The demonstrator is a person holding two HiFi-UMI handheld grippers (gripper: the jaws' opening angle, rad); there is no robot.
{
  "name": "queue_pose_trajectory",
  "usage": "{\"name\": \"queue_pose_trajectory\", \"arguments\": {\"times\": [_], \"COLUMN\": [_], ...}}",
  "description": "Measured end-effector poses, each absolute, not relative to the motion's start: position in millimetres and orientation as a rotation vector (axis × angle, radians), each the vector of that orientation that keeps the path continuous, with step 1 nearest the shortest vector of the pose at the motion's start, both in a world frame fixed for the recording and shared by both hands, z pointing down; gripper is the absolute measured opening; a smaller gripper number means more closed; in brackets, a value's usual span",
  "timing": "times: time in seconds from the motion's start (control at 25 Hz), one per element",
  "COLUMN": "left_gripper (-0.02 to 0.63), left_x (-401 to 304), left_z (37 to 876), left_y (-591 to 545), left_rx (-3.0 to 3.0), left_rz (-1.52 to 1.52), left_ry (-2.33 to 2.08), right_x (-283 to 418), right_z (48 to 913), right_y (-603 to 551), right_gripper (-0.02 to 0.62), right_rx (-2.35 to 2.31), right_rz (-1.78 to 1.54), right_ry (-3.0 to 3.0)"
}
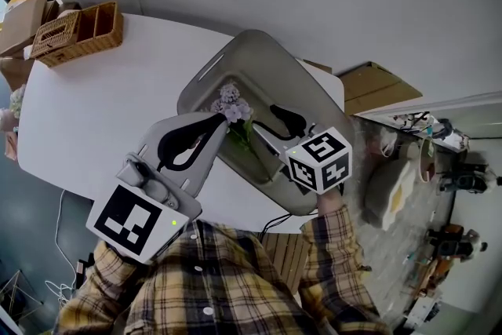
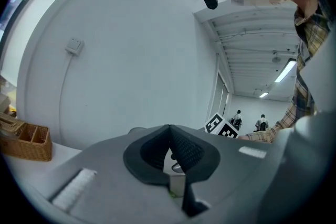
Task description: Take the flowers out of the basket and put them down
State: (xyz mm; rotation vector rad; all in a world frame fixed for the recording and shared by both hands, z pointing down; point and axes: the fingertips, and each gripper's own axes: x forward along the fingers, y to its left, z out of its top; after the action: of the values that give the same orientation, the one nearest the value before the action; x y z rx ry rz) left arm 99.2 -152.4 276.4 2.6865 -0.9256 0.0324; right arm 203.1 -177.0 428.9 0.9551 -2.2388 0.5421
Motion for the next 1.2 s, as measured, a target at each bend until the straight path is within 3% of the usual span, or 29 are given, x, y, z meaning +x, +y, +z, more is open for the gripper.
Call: {"name": "queue_pose_trajectory", "arguments": {"times": [1.2], "left_gripper": [0.009], "left_x": [101.9], "left_z": [282.6], "left_y": [-155.2], "left_rx": [2.684], "left_rz": [0.053], "left_ry": [-0.926], "right_x": [208.1], "right_z": [509.9], "right_y": [-154.9], "right_gripper": [0.259], "right_rx": [0.824], "right_rz": [0.717], "right_ry": [-2.1]}}
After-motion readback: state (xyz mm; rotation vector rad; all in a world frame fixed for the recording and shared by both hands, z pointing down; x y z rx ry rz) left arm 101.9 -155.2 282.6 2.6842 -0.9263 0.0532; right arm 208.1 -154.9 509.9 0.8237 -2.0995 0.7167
